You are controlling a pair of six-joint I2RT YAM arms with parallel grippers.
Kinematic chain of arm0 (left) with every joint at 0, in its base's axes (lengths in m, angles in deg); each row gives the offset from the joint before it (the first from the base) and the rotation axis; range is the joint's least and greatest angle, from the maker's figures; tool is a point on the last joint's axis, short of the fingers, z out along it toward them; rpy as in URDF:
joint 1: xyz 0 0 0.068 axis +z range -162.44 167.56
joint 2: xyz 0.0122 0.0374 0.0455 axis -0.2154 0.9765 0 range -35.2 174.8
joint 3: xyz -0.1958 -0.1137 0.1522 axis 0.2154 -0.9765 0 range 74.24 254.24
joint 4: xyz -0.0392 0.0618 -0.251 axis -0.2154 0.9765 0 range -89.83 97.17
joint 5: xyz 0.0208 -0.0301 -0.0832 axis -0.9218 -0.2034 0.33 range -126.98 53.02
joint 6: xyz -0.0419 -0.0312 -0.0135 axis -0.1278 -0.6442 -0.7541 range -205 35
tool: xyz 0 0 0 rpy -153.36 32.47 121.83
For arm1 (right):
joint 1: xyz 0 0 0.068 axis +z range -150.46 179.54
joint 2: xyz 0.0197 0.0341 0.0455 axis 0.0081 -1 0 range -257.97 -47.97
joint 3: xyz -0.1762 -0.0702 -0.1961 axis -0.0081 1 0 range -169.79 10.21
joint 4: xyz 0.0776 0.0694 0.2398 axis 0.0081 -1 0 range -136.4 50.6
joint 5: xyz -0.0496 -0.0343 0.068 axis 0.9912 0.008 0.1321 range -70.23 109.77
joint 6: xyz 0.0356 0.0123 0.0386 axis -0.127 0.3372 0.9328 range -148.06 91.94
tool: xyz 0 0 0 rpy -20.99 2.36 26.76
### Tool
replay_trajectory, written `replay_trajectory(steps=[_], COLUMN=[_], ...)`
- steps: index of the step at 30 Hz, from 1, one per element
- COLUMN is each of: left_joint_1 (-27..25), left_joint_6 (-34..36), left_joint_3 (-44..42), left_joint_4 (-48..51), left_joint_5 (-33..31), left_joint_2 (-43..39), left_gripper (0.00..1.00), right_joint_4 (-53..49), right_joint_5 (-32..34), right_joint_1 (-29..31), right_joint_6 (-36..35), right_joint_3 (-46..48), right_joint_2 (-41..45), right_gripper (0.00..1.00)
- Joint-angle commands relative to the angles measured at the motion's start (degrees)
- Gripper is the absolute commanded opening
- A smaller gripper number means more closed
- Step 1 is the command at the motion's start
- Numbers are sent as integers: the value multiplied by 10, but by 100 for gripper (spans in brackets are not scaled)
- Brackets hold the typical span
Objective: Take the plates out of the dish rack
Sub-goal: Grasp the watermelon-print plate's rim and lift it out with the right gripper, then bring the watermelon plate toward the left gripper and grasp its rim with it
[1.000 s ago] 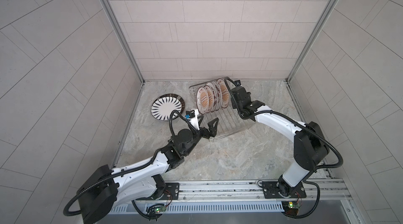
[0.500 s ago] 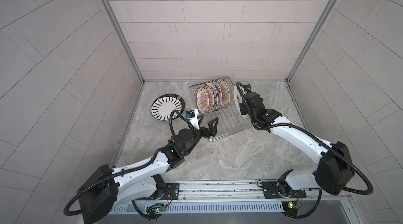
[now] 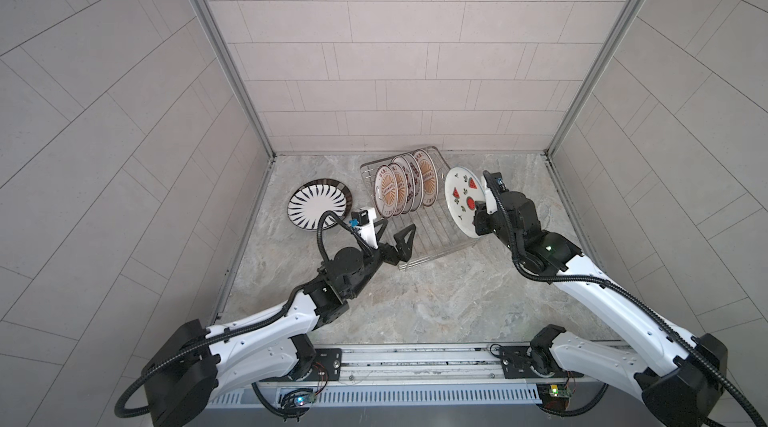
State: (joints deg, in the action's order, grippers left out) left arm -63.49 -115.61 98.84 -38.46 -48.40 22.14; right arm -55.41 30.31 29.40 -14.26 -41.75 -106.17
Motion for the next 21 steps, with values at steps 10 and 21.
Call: replay_trajectory(steps=[10,21], left_joint_1=[-3,10], left_joint_6=[34,74], left_joint_3=[-16,-53], left_joint_4=[-20,-56], left_joint_5=[76,153], left_joint_2=[-26,-40], left_gripper=[100,100], right_joint_4=[78,158], right_joint_5=[-112,-282], right_joint_1=[-1,-2], right_joint_6=[36,92], right_joint_3=[60,101], right_joint_2=[138,168], right_gripper=[17,17])
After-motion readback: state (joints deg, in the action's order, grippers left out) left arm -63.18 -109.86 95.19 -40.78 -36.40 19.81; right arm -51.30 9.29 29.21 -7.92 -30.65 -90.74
